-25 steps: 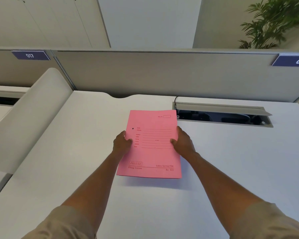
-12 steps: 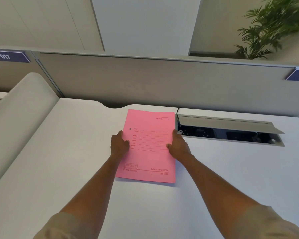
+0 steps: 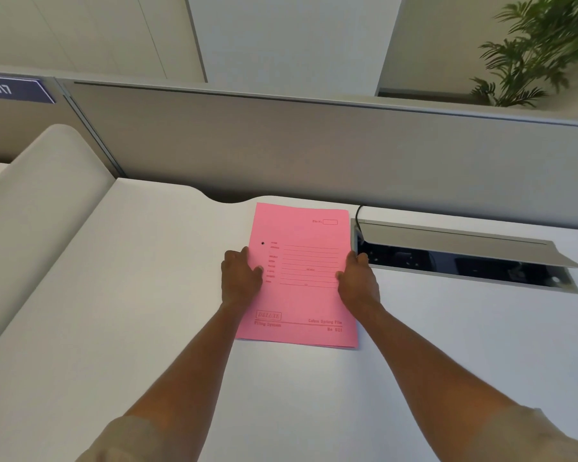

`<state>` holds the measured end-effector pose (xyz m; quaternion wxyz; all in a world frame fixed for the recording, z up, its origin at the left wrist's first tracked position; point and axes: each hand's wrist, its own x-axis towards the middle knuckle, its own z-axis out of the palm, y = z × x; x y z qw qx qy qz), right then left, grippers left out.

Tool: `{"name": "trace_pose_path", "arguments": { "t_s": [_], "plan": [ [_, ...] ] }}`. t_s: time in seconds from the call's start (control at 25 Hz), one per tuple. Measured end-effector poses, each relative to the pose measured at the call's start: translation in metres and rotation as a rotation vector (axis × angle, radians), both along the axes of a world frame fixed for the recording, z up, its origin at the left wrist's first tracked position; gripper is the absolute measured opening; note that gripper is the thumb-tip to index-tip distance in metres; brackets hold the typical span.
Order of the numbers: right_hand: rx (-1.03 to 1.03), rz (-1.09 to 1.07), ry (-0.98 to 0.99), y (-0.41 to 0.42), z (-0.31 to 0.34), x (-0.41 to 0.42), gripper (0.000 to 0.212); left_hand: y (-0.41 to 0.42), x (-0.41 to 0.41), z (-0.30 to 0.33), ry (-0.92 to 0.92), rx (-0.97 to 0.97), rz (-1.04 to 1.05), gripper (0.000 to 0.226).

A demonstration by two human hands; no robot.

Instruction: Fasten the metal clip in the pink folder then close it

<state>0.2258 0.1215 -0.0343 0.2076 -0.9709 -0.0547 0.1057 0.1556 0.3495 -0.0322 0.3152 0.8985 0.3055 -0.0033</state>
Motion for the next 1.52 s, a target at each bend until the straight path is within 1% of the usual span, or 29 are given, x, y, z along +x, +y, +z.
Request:
{"name": "trace_pose_path", "arguments": {
  "t_s": [0.16,0.2,0.28,0.36,0.48,0.56,0.64,0.72,0.96,1.2,1.36,1.4,1.52],
  "plan": [
    [-0.033,-0.043,-0.045,0.001,0.003,-0.005,0.03,-0.003,-0.001,0.001,0.021,0.038,-0.015,0.051],
    [-0.04,-0.054,-0.082,0.003,0.003,-0.007,0.029,-0.007,-0.001,0.002,0.027,0.088,-0.018,0.052],
    [-0.039,-0.04,-0.183,0.008,0.004,-0.011,0.029,-0.018,-0.003,0.004,-0.003,0.254,-0.077,0.057],
    [-0.037,0.046,-0.221,0.017,0.004,-0.014,0.034,-0.032,-0.002,0.003,-0.074,0.359,-0.23,0.059],
    [-0.02,0.177,-0.142,0.031,-0.002,-0.017,0.055,-0.047,0.003,-0.006,-0.038,0.349,-0.43,0.06],
    [-0.05,0.231,-0.081,0.035,-0.01,-0.017,0.066,-0.05,0.005,-0.016,0.022,0.356,-0.489,0.063],
    [-0.103,0.271,-0.038,0.034,-0.021,-0.017,0.07,-0.049,0.004,-0.025,0.061,0.381,-0.523,0.066],
    [-0.13,0.288,-0.038,0.033,-0.03,-0.018,0.07,-0.047,0.002,-0.032,0.059,0.403,-0.531,0.066],
    [-0.137,0.266,-0.135,0.032,-0.046,-0.024,0.069,-0.05,-0.004,-0.043,0.003,0.467,-0.497,0.066],
    [-0.157,0.265,-0.168,0.032,-0.049,-0.024,0.069,-0.048,-0.006,-0.042,0.01,0.458,-0.495,0.066],
    [-0.168,0.272,-0.131,0.032,-0.044,-0.022,0.069,-0.049,0.0,-0.038,0.031,0.463,-0.506,0.067],
    [-0.152,0.283,-0.113,0.032,-0.04,-0.024,0.069,-0.051,-0.001,-0.033,0.045,0.441,-0.516,0.067],
    [-0.131,0.301,-0.1,0.031,-0.029,-0.023,0.07,-0.052,0.002,-0.022,0.036,0.458,-0.506,0.066]
  ]
}}
